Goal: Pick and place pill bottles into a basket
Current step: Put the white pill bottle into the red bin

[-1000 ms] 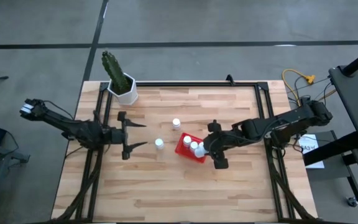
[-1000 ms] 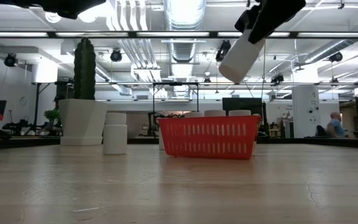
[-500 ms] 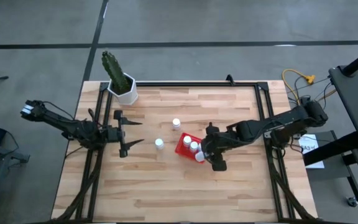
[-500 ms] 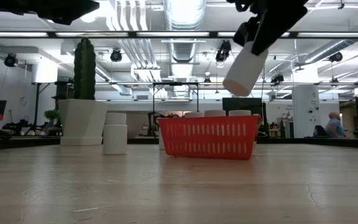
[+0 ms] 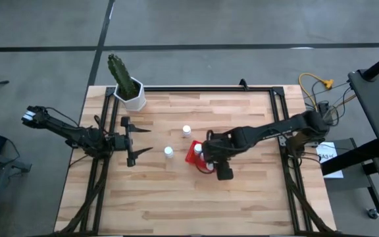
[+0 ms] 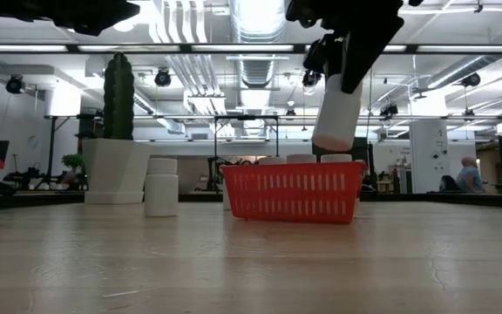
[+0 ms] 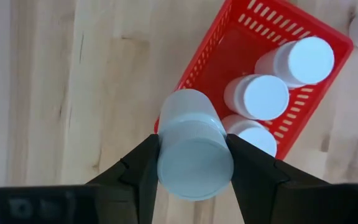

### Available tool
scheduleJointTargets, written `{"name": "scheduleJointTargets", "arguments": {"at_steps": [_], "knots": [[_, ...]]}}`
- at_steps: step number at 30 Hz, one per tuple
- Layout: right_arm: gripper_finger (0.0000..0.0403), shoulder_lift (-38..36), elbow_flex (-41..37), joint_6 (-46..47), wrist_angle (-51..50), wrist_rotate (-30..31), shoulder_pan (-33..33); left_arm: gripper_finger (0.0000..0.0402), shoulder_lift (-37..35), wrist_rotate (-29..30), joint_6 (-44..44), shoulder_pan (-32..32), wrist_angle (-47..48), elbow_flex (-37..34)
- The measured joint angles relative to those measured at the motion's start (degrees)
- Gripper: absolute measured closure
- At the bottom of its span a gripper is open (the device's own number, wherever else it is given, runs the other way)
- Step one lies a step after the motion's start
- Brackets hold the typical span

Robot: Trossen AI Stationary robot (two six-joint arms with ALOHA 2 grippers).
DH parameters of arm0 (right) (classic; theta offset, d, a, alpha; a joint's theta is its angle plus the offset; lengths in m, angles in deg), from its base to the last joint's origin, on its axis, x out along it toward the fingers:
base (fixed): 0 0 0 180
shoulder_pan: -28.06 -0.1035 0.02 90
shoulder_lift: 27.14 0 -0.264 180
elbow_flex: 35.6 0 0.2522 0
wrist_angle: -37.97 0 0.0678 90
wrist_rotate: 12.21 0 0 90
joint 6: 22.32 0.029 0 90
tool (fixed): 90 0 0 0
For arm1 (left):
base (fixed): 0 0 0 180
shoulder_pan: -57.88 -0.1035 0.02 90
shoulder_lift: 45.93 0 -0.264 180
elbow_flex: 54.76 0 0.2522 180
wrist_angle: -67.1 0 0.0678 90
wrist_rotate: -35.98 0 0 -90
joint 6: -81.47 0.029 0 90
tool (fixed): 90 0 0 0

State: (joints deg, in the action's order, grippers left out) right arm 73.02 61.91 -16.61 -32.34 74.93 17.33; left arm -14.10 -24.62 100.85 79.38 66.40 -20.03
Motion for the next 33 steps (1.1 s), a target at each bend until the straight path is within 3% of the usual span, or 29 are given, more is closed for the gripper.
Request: {"name": "scheduleJointTargets", "arguments": {"at_steps": [6, 33], "knots": [[0.0252, 3.28, 4.20, -0.50, -4.57, -0.53, 0.43, 0.0118, -0.13, 0.00, 0.44, 0.00, 0.11, -0.04], [0.0252, 4.00, 3.44, -1.43, -3.94, -0.14, 2.01, 0.0118, 0.00, -0.01, 0.46, 0.00, 0.46, -0.57]]}}
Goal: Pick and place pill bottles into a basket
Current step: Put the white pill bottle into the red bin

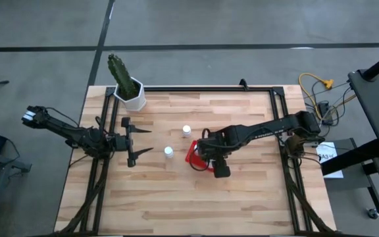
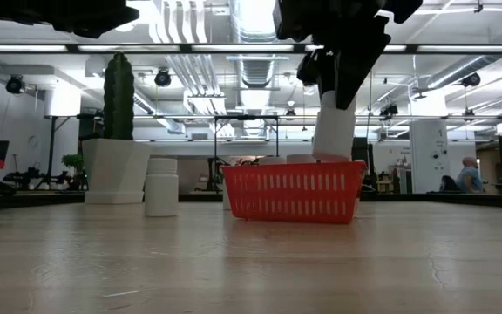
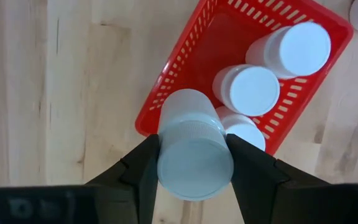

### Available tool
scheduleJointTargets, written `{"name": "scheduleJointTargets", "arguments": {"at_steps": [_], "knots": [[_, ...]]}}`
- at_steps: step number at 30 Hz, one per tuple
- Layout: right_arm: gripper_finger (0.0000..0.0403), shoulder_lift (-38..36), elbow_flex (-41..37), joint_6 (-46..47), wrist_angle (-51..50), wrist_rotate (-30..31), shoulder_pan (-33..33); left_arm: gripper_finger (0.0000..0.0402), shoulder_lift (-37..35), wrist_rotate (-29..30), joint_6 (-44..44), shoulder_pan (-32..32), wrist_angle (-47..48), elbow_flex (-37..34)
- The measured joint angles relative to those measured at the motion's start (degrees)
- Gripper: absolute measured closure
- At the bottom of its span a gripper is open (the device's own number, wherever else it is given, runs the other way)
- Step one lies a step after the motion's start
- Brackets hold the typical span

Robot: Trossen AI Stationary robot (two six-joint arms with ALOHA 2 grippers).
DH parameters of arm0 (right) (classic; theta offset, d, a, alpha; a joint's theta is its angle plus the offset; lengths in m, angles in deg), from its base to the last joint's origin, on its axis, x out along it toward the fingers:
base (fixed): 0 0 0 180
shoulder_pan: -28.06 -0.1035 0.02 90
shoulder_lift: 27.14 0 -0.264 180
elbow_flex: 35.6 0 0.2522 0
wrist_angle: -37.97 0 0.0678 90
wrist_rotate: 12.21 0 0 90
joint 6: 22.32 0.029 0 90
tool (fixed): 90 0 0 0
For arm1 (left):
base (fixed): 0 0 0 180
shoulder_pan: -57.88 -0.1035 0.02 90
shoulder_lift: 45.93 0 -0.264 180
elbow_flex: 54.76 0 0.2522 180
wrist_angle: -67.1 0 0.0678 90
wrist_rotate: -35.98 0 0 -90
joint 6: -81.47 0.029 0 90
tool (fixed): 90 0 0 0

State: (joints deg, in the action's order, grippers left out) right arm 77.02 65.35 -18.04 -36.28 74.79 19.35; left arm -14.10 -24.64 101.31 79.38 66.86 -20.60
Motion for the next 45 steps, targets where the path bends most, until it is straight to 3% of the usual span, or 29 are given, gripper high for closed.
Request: {"name": "scheduleJointTargets", "arguments": {"at_steps": [45], "knots": [[0.0252, 0.00, -7.52, -0.01, 8.83, -3.69, 0.90, 0.0118, -0.11, 0.00, 0.06, 0.00, -0.20, 0.03]]}}
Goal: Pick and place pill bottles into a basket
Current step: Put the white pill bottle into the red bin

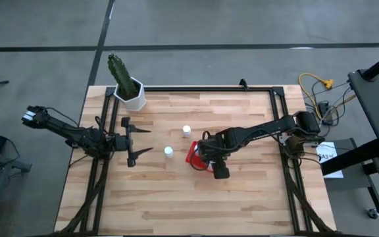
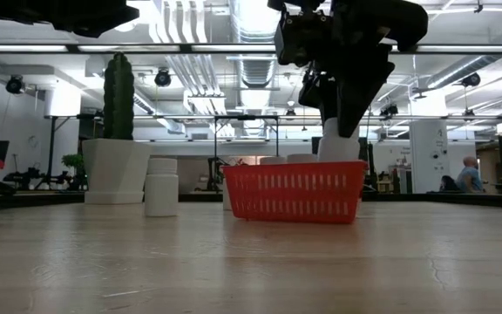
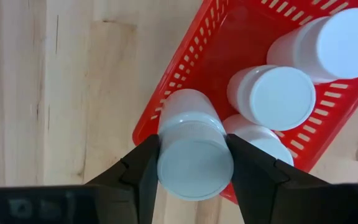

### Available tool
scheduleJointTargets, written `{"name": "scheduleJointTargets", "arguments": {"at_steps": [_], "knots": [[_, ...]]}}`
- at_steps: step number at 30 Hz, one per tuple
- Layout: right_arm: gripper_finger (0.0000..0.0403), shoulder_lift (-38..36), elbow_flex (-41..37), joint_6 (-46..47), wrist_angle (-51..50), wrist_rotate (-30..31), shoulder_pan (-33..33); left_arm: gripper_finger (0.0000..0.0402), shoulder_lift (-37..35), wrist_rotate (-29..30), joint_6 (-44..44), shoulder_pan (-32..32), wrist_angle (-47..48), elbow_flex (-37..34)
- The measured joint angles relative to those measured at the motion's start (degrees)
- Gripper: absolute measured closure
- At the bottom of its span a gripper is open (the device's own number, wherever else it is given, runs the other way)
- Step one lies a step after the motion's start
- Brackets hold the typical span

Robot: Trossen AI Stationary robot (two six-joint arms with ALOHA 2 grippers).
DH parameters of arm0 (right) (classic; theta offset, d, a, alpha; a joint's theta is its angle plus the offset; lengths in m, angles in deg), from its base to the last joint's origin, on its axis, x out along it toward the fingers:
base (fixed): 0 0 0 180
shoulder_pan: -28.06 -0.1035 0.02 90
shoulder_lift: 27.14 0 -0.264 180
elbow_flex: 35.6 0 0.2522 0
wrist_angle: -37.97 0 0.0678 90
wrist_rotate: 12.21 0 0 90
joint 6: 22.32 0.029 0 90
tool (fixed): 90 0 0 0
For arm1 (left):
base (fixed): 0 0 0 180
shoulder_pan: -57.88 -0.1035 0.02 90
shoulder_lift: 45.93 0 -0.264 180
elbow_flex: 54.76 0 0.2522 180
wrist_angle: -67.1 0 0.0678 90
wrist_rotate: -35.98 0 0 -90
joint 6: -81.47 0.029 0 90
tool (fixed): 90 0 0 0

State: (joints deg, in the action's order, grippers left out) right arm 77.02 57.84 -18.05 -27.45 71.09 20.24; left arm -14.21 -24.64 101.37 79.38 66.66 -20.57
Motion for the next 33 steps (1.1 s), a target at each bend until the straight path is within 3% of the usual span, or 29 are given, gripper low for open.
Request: {"name": "scheduleJointTargets", "arguments": {"at_steps": [33], "knots": [[0.0252, 0.00, 0.59, -0.36, -0.35, -1.03, 1.09, 0.0118, 0.31, 0.00, 0.02, -0.04, -0.28, 0.15]]}}
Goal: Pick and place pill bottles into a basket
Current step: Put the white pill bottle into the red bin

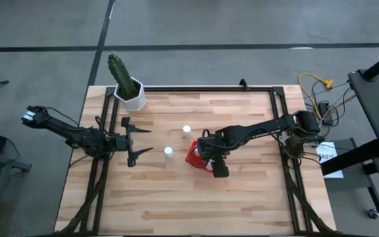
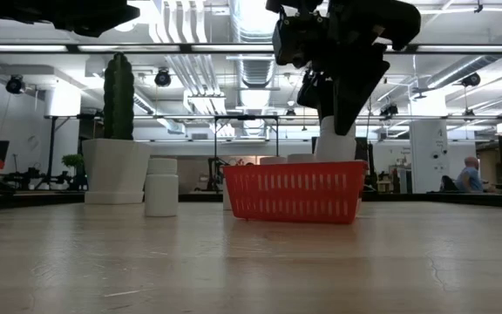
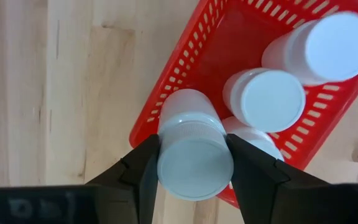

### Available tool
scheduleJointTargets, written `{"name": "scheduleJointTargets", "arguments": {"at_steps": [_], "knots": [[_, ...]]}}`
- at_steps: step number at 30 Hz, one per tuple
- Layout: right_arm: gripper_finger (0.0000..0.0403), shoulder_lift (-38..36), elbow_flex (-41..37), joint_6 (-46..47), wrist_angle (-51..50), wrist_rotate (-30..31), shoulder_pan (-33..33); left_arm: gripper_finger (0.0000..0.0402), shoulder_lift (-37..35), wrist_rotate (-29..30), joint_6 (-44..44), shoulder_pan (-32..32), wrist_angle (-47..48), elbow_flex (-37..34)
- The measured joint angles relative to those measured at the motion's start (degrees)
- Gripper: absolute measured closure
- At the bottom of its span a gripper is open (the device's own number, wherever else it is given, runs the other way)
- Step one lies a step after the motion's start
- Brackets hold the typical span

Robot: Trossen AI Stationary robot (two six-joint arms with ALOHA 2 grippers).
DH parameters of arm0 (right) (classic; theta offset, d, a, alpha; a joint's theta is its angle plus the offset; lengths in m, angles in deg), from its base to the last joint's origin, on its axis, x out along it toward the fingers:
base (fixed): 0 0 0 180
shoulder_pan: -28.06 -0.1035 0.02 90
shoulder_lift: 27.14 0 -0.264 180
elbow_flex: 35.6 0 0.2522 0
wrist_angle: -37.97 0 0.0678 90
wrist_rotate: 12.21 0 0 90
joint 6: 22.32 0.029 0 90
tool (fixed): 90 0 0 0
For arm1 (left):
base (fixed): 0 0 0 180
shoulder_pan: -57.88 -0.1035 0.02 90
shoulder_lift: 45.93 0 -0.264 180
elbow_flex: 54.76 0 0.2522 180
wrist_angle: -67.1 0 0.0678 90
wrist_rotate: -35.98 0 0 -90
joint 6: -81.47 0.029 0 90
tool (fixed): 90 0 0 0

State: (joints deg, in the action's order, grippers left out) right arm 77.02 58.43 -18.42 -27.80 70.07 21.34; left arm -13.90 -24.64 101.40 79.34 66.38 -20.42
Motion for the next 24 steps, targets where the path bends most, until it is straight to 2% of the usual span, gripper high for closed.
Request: {"name": "scheduleJointTargets", "arguments": {"at_steps": [24], "knots": [[0.0252, 0.87, -0.11, -0.03, 0.48, 0.13, 0.00, 0.0118, 0.17, 0.00, -0.02, 0.00, 0.00, -0.02]]}}
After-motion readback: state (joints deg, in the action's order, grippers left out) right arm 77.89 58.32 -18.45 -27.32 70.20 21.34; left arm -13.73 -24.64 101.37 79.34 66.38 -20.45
